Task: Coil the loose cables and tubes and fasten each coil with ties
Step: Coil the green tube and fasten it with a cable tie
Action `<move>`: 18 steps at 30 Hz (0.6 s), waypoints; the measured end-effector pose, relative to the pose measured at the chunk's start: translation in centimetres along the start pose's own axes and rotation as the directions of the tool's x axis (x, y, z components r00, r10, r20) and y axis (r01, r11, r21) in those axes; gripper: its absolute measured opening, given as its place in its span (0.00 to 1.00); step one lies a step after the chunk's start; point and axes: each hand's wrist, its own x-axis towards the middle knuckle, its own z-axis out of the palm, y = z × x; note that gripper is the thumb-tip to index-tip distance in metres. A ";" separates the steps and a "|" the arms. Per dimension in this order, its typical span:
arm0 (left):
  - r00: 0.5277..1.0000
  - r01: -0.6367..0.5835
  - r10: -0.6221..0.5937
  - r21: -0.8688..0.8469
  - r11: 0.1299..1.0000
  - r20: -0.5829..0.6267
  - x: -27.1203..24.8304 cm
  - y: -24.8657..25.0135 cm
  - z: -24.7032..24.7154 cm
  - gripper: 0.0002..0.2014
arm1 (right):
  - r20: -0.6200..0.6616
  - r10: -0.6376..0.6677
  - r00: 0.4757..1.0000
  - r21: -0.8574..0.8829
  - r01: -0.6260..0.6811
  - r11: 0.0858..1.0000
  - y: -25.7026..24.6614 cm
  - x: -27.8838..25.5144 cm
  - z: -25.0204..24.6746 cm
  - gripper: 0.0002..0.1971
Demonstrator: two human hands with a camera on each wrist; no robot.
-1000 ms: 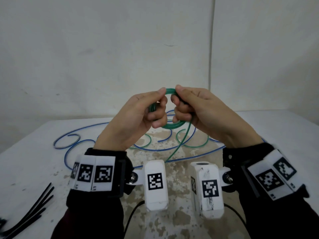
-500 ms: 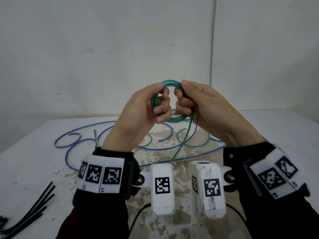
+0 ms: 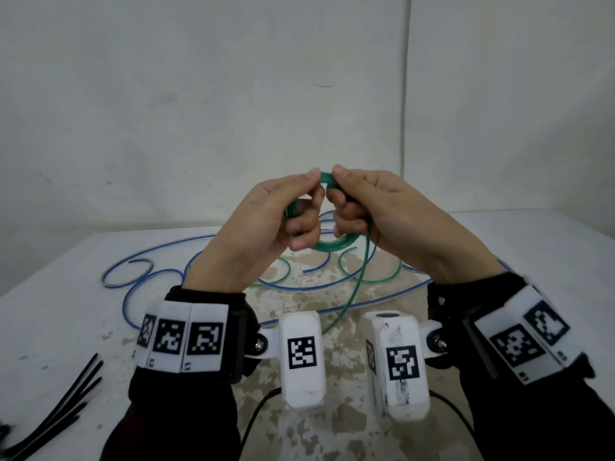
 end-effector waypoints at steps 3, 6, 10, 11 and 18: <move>0.999 -0.015 0.012 0.078 0.997 0.037 -0.3 0.0 -0.3 0.15 | 0.029 0.028 0.999 -0.046 -0.026 0.999 0.1 -0.1 0.1 0.19; 0.986 -0.152 0.157 0.087 0.985 -0.053 0.1 -0.2 0.0 0.15 | -0.035 0.037 0.999 0.054 -0.035 0.998 0.0 0.2 0.3 0.20; 0.975 -0.177 0.161 -0.093 0.980 -0.154 0.6 -0.3 0.7 0.16 | -0.050 0.031 0.998 0.168 -0.022 0.986 -0.3 0.1 -0.1 0.21; 0.988 -0.120 0.107 -0.115 0.986 -0.111 0.6 -0.3 0.7 0.16 | -0.041 0.028 0.999 0.161 -0.021 0.987 -0.3 0.0 -0.2 0.20; 0.984 -0.163 0.161 -0.024 0.986 -0.074 0.5 -0.5 0.8 0.15 | -0.052 0.012 0.999 0.128 -0.005 0.992 -0.3 0.1 0.3 0.20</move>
